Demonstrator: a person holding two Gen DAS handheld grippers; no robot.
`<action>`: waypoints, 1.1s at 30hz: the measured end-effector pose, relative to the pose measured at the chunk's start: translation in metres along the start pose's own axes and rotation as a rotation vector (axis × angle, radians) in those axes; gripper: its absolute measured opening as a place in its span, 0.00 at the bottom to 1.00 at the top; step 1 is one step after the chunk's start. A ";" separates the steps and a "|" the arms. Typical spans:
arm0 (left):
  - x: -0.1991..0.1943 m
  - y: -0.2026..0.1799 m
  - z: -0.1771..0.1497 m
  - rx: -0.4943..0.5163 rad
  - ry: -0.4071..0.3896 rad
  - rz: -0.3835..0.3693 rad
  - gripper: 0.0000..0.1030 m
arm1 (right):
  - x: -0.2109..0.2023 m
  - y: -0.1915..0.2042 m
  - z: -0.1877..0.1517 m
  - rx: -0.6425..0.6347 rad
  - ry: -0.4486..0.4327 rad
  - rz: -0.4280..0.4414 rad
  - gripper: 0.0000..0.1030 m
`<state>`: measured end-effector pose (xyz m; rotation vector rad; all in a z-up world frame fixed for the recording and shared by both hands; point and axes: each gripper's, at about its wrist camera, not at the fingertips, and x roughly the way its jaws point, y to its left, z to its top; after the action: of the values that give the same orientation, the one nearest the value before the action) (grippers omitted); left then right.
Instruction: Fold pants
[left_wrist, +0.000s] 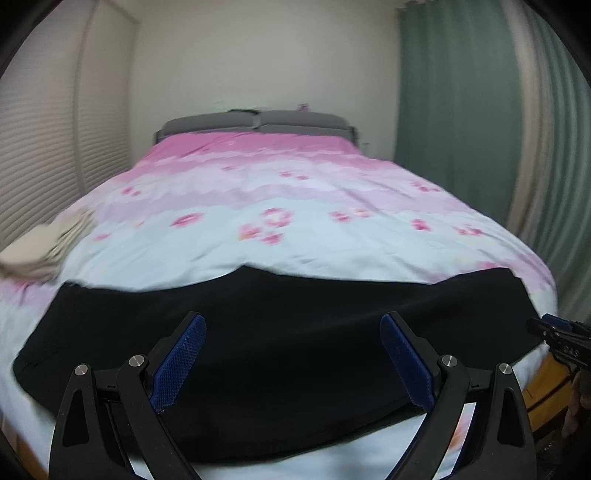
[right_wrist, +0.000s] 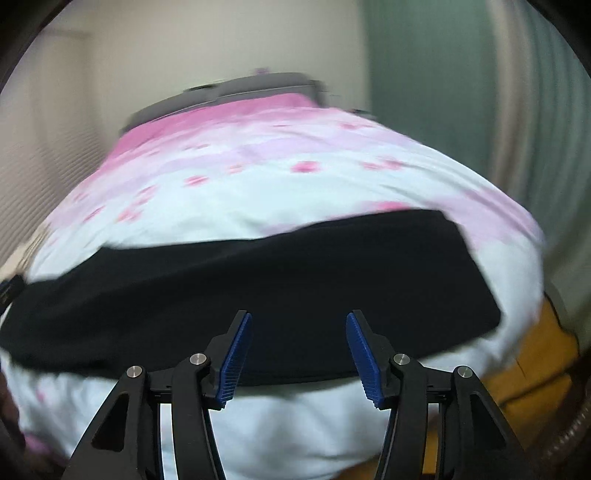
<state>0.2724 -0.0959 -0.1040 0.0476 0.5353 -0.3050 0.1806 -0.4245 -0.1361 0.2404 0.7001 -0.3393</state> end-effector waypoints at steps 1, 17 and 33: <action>0.005 -0.017 0.005 0.016 -0.009 -0.020 0.94 | 0.001 -0.009 0.003 0.030 -0.001 -0.023 0.53; 0.082 -0.195 0.022 0.152 0.020 -0.190 0.94 | 0.057 -0.192 -0.011 0.546 0.021 -0.196 0.53; 0.209 -0.391 0.054 0.809 0.128 -0.821 0.79 | 0.081 -0.217 -0.046 0.760 -0.059 -0.154 0.53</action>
<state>0.3529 -0.5325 -0.1509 0.6441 0.5090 -1.3166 0.1278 -0.6267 -0.2462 0.8956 0.5058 -0.7525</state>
